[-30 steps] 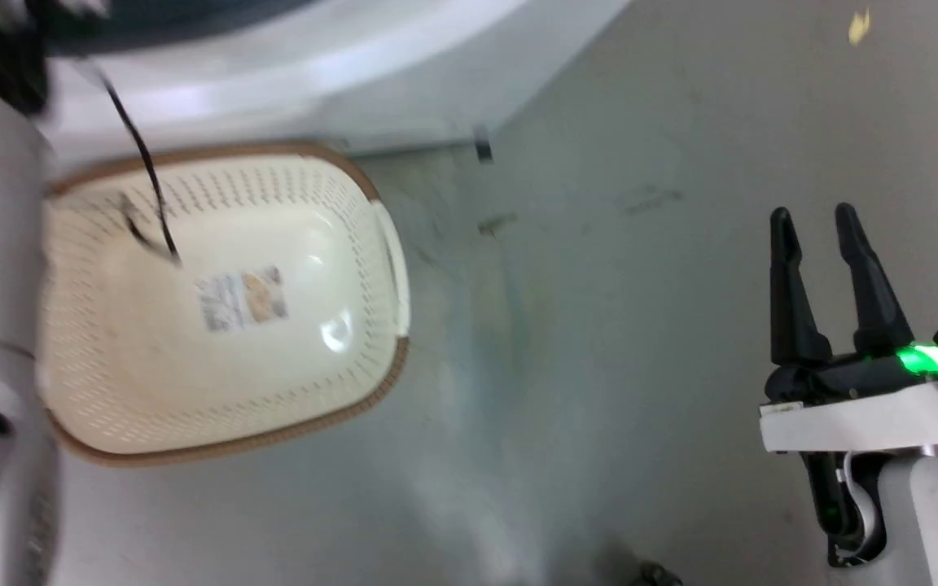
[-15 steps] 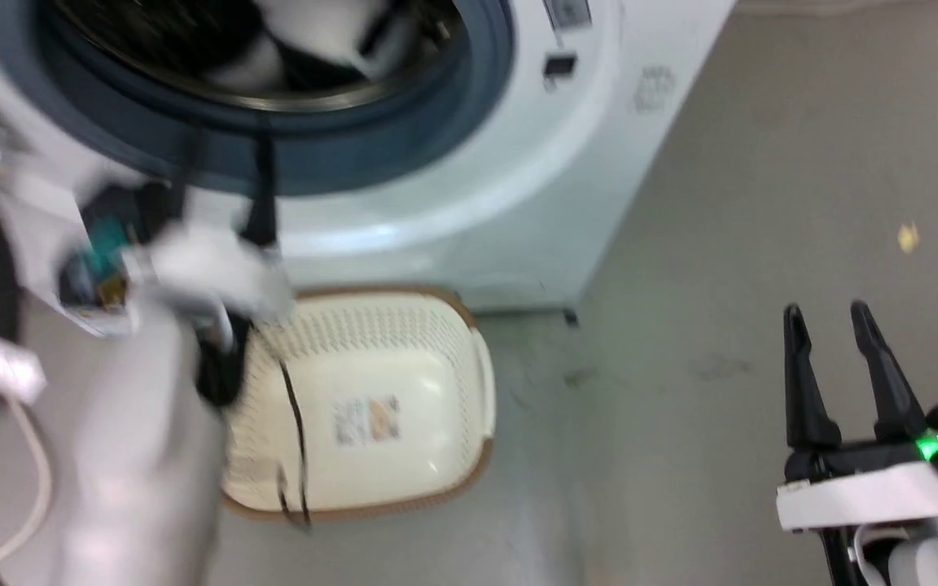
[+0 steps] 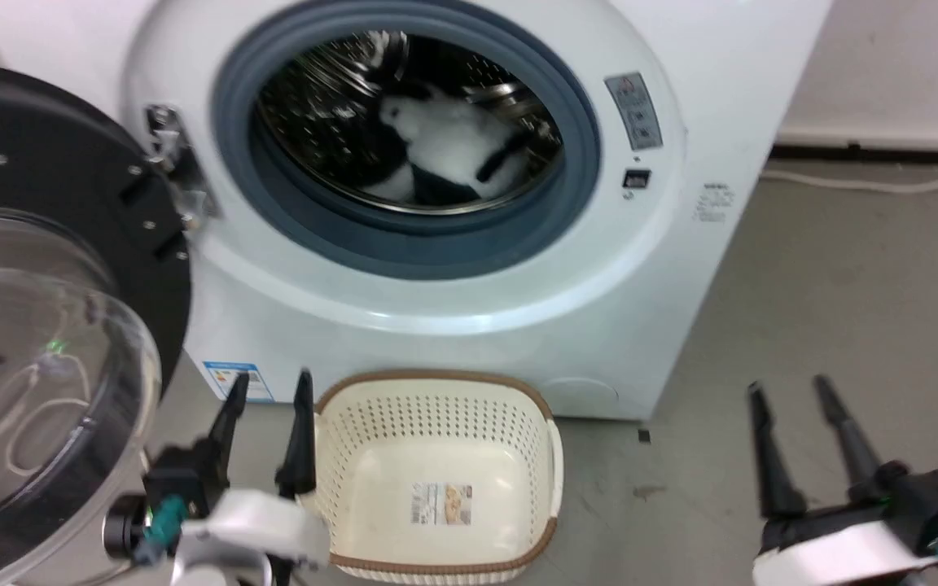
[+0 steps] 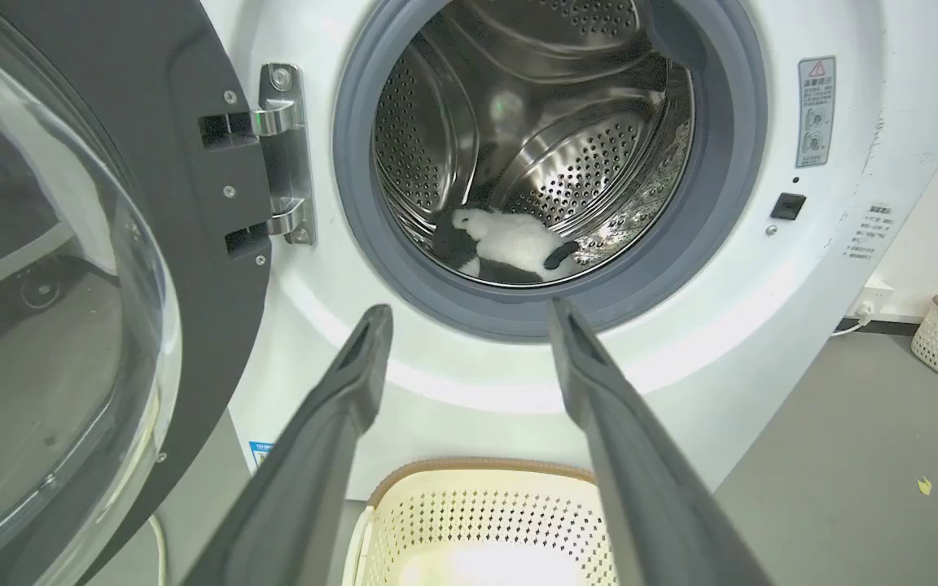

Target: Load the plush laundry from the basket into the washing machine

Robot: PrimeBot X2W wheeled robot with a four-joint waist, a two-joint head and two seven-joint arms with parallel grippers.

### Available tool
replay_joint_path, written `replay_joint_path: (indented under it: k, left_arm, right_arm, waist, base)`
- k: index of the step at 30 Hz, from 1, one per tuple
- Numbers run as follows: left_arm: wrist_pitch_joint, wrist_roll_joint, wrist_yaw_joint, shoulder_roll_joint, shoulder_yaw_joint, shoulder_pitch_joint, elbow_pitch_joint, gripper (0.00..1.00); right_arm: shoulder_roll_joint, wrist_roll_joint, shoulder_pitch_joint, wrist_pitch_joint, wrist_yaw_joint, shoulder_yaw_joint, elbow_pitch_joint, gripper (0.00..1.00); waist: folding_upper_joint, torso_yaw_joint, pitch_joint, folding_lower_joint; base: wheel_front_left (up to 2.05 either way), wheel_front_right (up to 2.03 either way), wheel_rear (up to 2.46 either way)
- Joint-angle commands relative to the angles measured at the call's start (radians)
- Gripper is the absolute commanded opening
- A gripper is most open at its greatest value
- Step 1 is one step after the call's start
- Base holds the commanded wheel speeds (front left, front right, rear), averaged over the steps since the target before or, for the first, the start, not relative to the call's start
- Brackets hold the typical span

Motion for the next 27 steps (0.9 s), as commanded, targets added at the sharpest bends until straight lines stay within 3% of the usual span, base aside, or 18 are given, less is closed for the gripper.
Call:
replay_joint_path:
  k: [1, 15, 26, 27]
  left_arm:
    - [-0.004, 0.019, 0.009, -0.002, -0.001, 0.025, -0.016, 1.0]
    - [-0.004, 0.112, 0.039, -0.023, -0.02, 0.126, -0.098, 1.0]
    - [-0.004, 0.1, 0.041, -0.028, -0.012, 0.125, -0.095, 1.0]
    - [0.001, 0.102, 0.04, -0.028, -0.011, 0.119, -0.093, 0.0]
  right_arm:
    - [0.0, -0.009, 0.02, -0.004, -0.001, 0.01, 0.006, 1.0]
    - [0.0, -0.021, 0.046, -0.004, -0.001, 0.03, 0.04, 1.0]
    - [0.0, -0.013, 0.036, -0.004, -0.001, 0.033, 0.043, 1.0]
    - [0.0, -0.016, 0.032, 0.0, 0.0, 0.032, 0.041, 0.0]
  waist:
    - [0.0, 0.016, -0.02, 0.0002]
    - [0.0, 0.023, -0.04, 0.0002]
    - [0.0, 0.024, -0.026, 0.0002]
    - [0.0, 0.024, -0.026, 0.0003]
  base:
    - [0.0, 0.0, 0.0]
    - [0.0, 0.0, 0.0]
    - [0.0, 0.0, 0.0]
    - [0.0, 0.0, 0.0]
